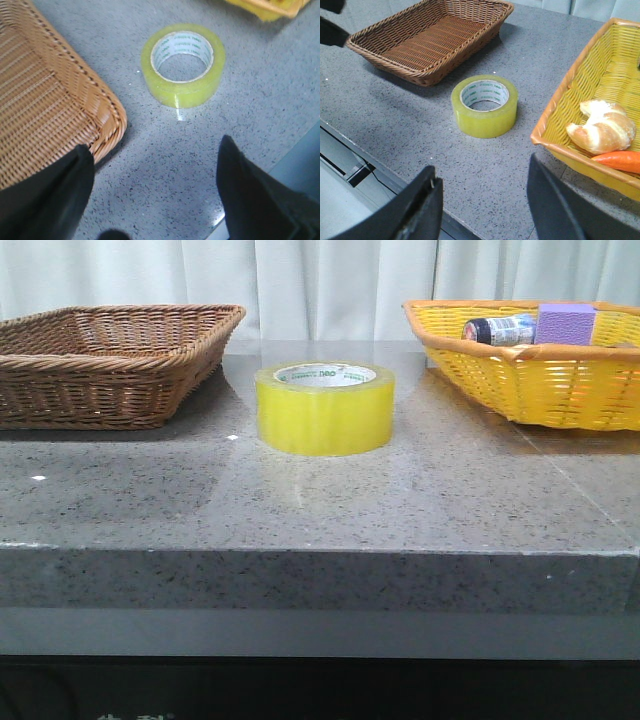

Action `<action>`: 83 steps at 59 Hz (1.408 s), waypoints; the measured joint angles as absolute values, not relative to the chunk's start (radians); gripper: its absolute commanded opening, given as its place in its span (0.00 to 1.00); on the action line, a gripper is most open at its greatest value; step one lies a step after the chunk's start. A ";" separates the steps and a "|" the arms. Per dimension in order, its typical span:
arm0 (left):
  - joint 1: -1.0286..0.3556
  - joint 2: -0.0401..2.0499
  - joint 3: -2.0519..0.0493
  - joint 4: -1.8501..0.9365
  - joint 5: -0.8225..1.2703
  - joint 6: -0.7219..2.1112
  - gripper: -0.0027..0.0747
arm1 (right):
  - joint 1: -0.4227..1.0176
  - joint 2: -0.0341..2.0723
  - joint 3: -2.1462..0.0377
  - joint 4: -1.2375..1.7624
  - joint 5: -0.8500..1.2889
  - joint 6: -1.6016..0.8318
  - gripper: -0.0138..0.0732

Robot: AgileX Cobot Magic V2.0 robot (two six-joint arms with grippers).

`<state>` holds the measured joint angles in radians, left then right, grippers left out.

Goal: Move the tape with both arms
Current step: 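Open the right gripper and withdraw it from the tape roll, then lower the left gripper onto the tape roll and grasp its rim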

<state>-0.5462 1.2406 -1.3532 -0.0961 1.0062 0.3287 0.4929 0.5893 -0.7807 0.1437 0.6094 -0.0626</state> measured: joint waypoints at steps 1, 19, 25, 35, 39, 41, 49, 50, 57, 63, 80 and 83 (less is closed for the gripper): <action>-0.546 1.257 -1.376 -0.098 1.016 0.340 0.68 | 0.493 0.589 -0.781 0.144 0.609 -0.063 0.64; -0.546 1.562 -1.640 -0.234 1.148 0.654 0.68 | 0.493 0.589 -0.781 0.144 0.609 -0.063 0.64; -0.546 1.628 -1.693 -0.271 1.154 0.753 0.68 | 0.493 0.589 -0.781 0.144 0.609 -0.063 0.64; -0.568 1.724 -1.757 -0.287 1.167 0.839 0.68 | 0.493 0.589 -0.781 0.144 0.609 -0.063 0.64; -0.583 1.753 -1.770 -0.288 1.169 0.863 0.68 | 0.493 0.589 -0.781 0.144 0.609 -0.063 0.64; -0.590 1.768 -1.772 -0.292 1.169 0.875 0.68 | 0.493 0.589 -0.781 0.144 0.609 -0.063 0.64; -0.618 1.820 -1.776 -0.295 1.169 0.900 0.68 | 0.493 0.589 -0.781 0.144 0.609 -0.063 0.64; -0.621 1.829 -1.778 -0.297 1.169 0.900 0.68 | 0.493 0.589 -0.781 0.144 0.609 -0.063 0.64; -0.625 1.870 -1.778 -0.300 1.156 0.904 0.68 | 0.493 0.589 -0.781 0.144 0.609 -0.063 0.64; -0.625 1.906 -1.778 -0.300 1.133 0.909 0.68 | 0.493 0.589 -0.781 0.144 0.609 -0.063 0.64; -0.625 1.995 -1.778 -0.300 1.085 0.924 0.67 | 0.493 0.589 -0.781 0.144 0.609 -0.063 0.64; -0.625 2.008 -1.778 -0.300 1.078 0.926 0.67 | 0.493 0.589 -0.781 0.144 0.609 -0.063 0.64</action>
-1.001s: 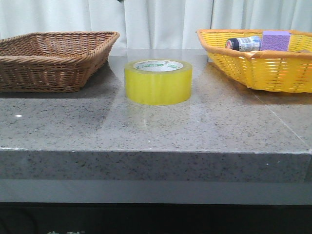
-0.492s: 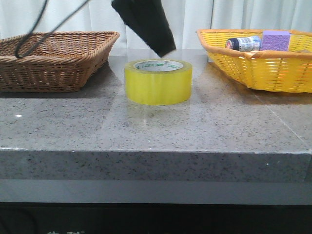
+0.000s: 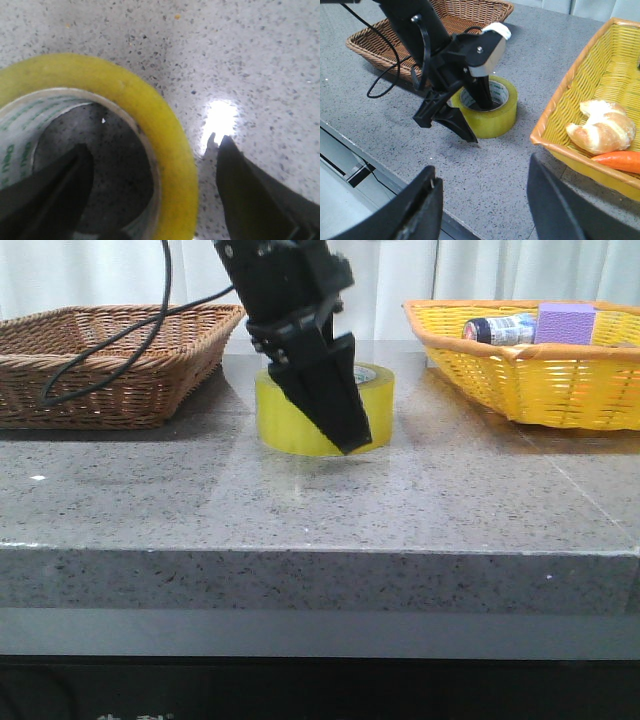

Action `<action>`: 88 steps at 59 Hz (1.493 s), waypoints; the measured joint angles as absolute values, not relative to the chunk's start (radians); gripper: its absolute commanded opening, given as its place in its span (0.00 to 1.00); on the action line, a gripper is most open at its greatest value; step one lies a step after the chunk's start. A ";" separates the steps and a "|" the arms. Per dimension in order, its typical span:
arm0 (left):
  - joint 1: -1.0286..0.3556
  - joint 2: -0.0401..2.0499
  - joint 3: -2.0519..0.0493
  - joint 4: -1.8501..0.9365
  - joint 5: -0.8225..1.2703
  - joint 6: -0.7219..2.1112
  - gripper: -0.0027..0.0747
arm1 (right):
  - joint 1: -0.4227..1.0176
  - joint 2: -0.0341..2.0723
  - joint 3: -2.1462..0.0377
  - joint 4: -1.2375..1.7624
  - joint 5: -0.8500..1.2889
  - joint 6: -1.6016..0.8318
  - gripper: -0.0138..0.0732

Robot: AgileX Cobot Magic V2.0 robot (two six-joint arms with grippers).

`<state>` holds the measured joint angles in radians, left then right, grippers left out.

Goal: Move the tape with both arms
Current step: 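Lower the left gripper onto the tape roll and grasp its rim, then carry the tape roll with the left gripper into the brown basket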

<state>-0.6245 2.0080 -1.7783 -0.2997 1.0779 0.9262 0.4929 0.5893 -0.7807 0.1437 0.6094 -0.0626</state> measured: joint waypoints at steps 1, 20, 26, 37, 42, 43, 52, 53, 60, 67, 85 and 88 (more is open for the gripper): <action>-0.625 2.012 -1.778 -0.300 1.078 0.926 0.67 | 0.493 0.589 -0.781 0.144 0.609 -0.063 0.64; -0.625 2.022 -1.780 -0.310 1.075 0.928 0.31 | 0.493 0.589 -0.781 0.144 0.609 -0.063 0.64; -0.625 2.025 -1.780 -0.313 1.071 0.928 0.28 | 0.493 0.589 -0.781 0.144 0.609 -0.063 0.64; -0.625 2.025 -1.787 -0.313 1.075 0.903 0.28 | 0.493 0.589 -0.781 0.144 0.609 -0.063 0.64; -0.625 2.027 -1.819 -0.284 1.097 0.874 0.28 | 0.493 0.589 -0.781 0.144 0.609 -0.063 0.64; -0.625 2.027 -1.826 -0.280 1.099 0.869 0.28 | 0.493 0.589 -0.781 0.144 0.609 -0.063 0.64; -0.625 2.027 -1.927 -0.268 1.136 0.800 0.28 | 0.493 0.589 -0.781 0.144 0.609 -0.063 0.64; -0.623 2.027 -1.945 -0.268 1.141 0.789 0.28 | 0.493 0.589 -0.781 0.144 0.609 -0.063 0.64; -0.614 2.023 -2.060 -0.260 1.190 0.721 0.28 | 0.493 0.589 -0.781 0.144 0.607 -0.063 0.64; -0.589 2.019 -2.165 -0.228 1.238 0.619 0.28 | 0.493 0.589 -0.781 0.144 0.607 -0.063 0.64; -0.465 2.008 -2.269 -0.101 1.273 0.372 0.28 | 0.493 0.589 -0.781 0.144 0.607 -0.063 0.64; -0.440 2.008 -2.269 -0.081 1.275 0.343 0.28 | 0.493 0.589 -0.781 0.144 0.607 -0.063 0.64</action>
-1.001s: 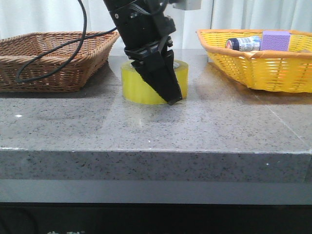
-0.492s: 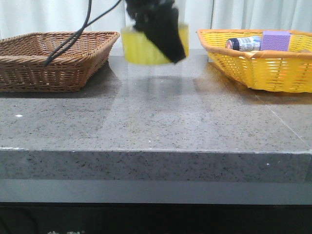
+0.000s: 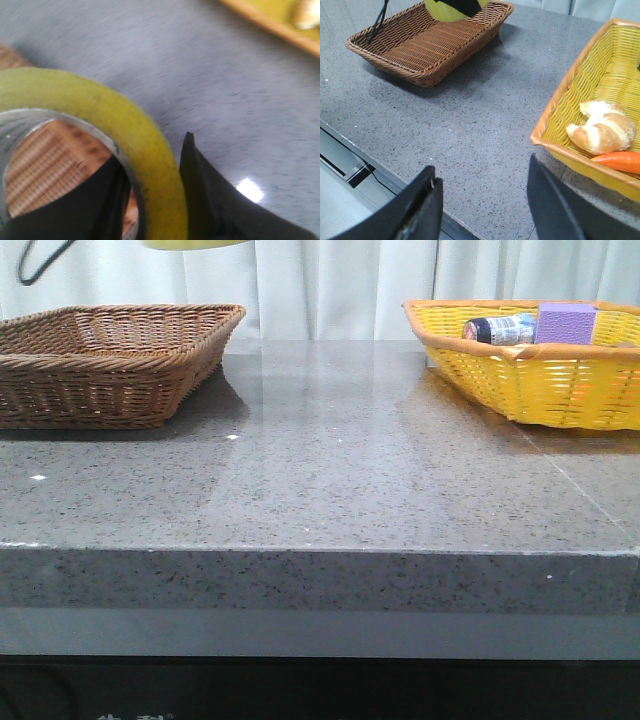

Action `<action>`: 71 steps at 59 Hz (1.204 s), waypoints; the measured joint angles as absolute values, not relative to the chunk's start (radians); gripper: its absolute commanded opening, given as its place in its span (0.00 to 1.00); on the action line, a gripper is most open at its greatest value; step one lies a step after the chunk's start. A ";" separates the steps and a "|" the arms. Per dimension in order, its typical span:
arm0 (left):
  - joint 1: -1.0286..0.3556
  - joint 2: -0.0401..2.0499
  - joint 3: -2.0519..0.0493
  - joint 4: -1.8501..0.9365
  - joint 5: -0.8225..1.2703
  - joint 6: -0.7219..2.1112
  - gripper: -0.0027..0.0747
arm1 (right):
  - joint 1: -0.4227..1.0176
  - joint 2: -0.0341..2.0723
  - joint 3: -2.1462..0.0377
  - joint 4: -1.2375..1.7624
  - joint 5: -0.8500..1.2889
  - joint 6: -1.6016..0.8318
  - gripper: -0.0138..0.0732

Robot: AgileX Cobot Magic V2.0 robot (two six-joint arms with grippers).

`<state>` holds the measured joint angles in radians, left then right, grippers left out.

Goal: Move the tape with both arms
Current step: 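Carry the tape roll with the left gripper into the brown basket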

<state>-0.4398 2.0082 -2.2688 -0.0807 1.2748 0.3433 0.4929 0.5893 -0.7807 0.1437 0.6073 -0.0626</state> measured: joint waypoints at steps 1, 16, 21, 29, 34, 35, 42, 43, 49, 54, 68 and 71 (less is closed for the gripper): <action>-0.432 2.008 -2.269 -0.078 1.277 0.336 0.28 | 0.493 0.589 -0.781 0.144 0.607 -0.063 0.64; -0.307 2.025 -2.271 -0.060 1.277 0.184 0.28 | 0.493 0.589 -0.781 0.144 0.607 -0.063 0.64; -0.277 2.044 -2.269 -0.056 1.277 0.145 0.28 | 0.493 0.589 -0.781 0.144 0.607 -0.063 0.64; -0.258 2.072 -2.252 -0.037 1.277 0.128 0.28 | 0.493 0.589 -0.781 0.144 0.607 -0.063 0.64; -0.257 2.099 -2.248 -0.013 1.277 0.126 0.28 | 0.493 0.589 -0.781 0.144 0.607 -0.063 0.64; -0.257 2.104 -2.246 -0.011 1.277 0.126 0.28 | 0.493 0.589 -0.781 0.144 0.607 -0.063 0.64; -0.257 2.137 -2.243 0.000 1.275 0.123 0.28 | 0.493 0.589 -0.781 0.144 0.607 -0.063 0.64; -0.257 2.143 -2.243 0.000 1.275 0.123 0.28 | 0.493 0.589 -0.781 0.144 0.607 -0.063 0.64; -0.257 2.169 -2.243 0.000 1.273 0.123 0.30 | 0.493 0.589 -0.781 0.144 0.607 -0.063 0.64; -0.257 2.185 -2.243 0.000 1.273 0.123 0.42 | 0.493 0.589 -0.781 0.144 0.607 -0.063 0.64; -0.257 2.187 -2.243 0.000 1.258 0.123 0.62 | 0.493 0.589 -0.781 0.144 0.607 -0.063 0.64; -0.257 2.187 -2.243 0.000 1.258 0.123 0.62 | 0.493 0.589 -0.781 0.144 0.607 -0.063 0.64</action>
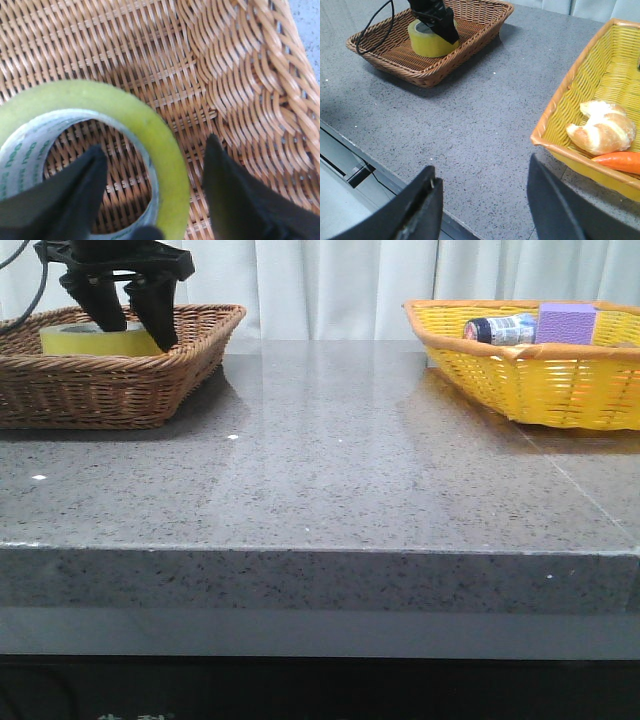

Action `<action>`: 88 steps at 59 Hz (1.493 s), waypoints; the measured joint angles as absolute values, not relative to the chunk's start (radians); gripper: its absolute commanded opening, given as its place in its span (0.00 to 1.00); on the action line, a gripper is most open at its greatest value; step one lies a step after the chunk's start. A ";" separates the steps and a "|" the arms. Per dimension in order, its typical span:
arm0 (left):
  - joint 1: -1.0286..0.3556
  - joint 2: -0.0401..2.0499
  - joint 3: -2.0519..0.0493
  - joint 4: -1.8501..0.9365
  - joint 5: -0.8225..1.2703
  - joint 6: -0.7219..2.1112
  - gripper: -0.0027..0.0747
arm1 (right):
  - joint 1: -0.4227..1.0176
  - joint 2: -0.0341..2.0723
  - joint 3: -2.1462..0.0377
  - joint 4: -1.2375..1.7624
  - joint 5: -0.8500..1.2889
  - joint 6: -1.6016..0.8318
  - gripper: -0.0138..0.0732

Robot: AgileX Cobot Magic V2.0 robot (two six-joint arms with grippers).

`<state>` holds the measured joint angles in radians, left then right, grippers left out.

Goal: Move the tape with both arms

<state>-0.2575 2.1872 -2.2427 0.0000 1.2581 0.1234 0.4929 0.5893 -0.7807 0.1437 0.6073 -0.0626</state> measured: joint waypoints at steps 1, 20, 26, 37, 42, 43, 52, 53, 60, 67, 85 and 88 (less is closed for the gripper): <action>-0.257 2.187 -2.243 0.000 1.258 0.123 0.62 | 0.493 0.589 -0.781 0.144 0.607 -0.063 0.64; -0.257 2.136 -2.243 0.000 1.258 0.123 0.62 | 0.493 0.589 -0.778 0.144 0.607 -0.063 0.64; -0.257 2.087 -2.243 -0.034 1.258 0.123 0.62 | 0.493 0.589 -0.778 0.144 0.607 -0.063 0.64; -0.257 1.981 -2.243 -0.101 1.260 0.123 0.62 | 0.493 0.589 -0.778 0.144 0.607 -0.063 0.64; -0.257 1.918 -2.243 -0.110 1.262 0.123 0.62 | 0.493 0.589 -0.778 0.144 0.607 -0.063 0.64; -0.257 1.901 -2.243 -0.112 1.264 0.123 0.62 | 0.493 0.589 -0.778 0.144 0.607 -0.063 0.64; -0.257 1.763 -2.205 -0.114 1.265 0.123 0.62 | 0.493 0.589 -0.778 0.144 0.607 -0.063 0.64; -0.257 1.742 -2.195 -0.114 1.265 0.123 0.62 | 0.493 0.589 -0.778 0.144 0.607 -0.063 0.64; -0.257 1.613 -2.110 -0.114 1.265 0.101 0.59 | 0.493 0.589 -0.778 0.144 0.607 -0.063 0.64; -0.257 1.449 -1.940 -0.114 1.265 0.083 0.55 | 0.493 0.589 -0.778 0.144 0.607 -0.063 0.64; -0.257 1.089 -1.353 -0.112 1.138 0.079 0.53 | 0.493 0.589 -0.778 0.144 0.607 -0.063 0.64; -0.257 1.046 -1.276 -0.112 1.106 0.079 0.53 | 0.493 0.589 -0.778 0.144 0.607 -0.063 0.64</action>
<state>-0.2575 1.0462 -1.2758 -0.1120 1.1063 0.0790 0.4929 0.5893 -0.7784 0.1437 0.6073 -0.0626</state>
